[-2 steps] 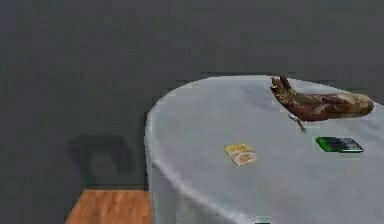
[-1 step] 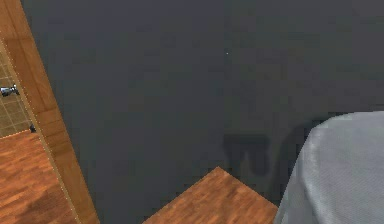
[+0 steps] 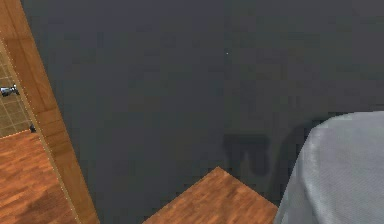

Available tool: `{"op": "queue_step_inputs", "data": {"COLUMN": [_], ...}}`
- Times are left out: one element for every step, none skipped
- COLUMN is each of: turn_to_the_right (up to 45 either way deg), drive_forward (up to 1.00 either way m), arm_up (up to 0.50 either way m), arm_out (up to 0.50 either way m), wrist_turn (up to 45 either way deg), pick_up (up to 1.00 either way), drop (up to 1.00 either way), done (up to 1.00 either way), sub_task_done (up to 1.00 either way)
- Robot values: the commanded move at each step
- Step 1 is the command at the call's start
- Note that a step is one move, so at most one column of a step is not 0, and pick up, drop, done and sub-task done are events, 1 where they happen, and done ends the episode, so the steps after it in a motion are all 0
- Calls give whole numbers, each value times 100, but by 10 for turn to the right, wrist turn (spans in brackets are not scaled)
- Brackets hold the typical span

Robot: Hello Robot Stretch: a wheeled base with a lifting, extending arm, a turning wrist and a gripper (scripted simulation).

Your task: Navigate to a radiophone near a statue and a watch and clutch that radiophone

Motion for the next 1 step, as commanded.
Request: {"op": "queue_step_inputs", "data": {"turn_to_the_right": [0], "drive_forward": [0], "arm_up": [38], "arm_out": [0], "wrist_turn": [0], "pick_up": [0], "drop": [0], "done": [0], "sub_task_done": [0]}}
